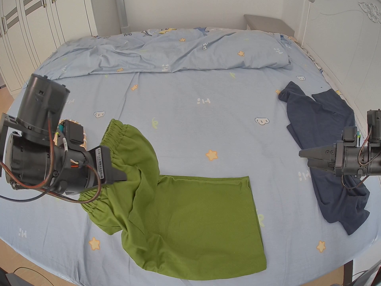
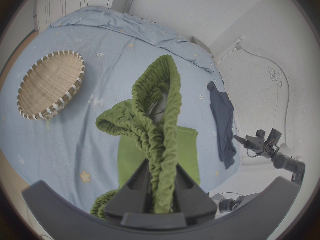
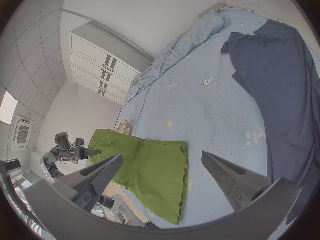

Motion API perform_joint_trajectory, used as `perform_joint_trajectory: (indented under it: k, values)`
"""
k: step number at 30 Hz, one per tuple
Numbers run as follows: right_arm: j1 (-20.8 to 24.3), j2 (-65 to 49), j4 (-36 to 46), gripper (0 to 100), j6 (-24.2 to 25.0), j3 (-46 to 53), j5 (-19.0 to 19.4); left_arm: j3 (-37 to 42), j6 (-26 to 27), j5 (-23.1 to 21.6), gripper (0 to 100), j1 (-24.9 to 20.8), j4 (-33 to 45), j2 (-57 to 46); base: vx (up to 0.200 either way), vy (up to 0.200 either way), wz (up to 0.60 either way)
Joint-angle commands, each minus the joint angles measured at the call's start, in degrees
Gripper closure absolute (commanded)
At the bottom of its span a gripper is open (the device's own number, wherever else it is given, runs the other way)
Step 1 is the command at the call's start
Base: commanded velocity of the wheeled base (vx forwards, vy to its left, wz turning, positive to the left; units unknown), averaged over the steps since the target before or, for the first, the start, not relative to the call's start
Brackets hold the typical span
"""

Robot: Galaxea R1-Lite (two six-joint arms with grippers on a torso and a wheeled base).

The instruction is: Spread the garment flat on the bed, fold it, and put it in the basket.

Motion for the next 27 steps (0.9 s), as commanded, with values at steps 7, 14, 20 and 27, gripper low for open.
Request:
perform_joint_trajectory:
  k: [7,14,20,27]
  values:
    - [0.55,0.26,-0.03,0,-0.08,0.26,-1.3,-4.26,-6.2,0.89,100,-9.31,-0.47,8.24,0.0,0.0,0.0]
    - [0.55,0.87,-0.03,0,-0.08,0.26,-1.39,-5.84,-8.92,0.98,100,-13.17,-1.88,12.1,0.0,0.0,0.0]
    - [0.55,1.22,-0.03,0,-0.08,0.26,-1.39,-7.16,-12.35,1.07,100,-15.9,-2.67,14.65,0.0,0.0,0.0]
    - [0.46,1.31,-0.12,0,-0.08,0.35,-1.39,-7.42,-15.43,1.33,100,-19.33,-5.65,16.23,0.0,0.0,0.0]
